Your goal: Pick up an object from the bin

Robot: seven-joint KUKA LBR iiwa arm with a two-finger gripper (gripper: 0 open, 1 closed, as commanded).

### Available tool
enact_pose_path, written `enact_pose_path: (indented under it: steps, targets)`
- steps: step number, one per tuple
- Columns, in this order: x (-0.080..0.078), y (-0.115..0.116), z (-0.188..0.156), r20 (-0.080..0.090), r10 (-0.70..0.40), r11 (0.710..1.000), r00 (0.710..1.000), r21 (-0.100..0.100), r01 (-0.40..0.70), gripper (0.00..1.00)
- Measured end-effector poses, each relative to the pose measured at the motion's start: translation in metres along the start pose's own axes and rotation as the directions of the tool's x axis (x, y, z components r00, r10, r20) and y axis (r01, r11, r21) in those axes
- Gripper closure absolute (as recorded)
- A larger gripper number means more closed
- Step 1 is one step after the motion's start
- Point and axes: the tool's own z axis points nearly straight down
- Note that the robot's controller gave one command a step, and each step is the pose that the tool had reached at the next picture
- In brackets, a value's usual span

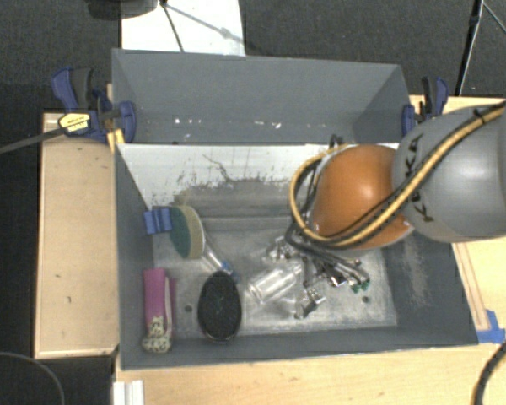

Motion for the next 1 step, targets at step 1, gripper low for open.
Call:
enact_pose_path:
  steps: [1]
  targets:
    - [-0.0080, -0.0011, 0.0273, 0.000, -0.114, 0.993, 0.993, 0.000, 0.114, 0.00]
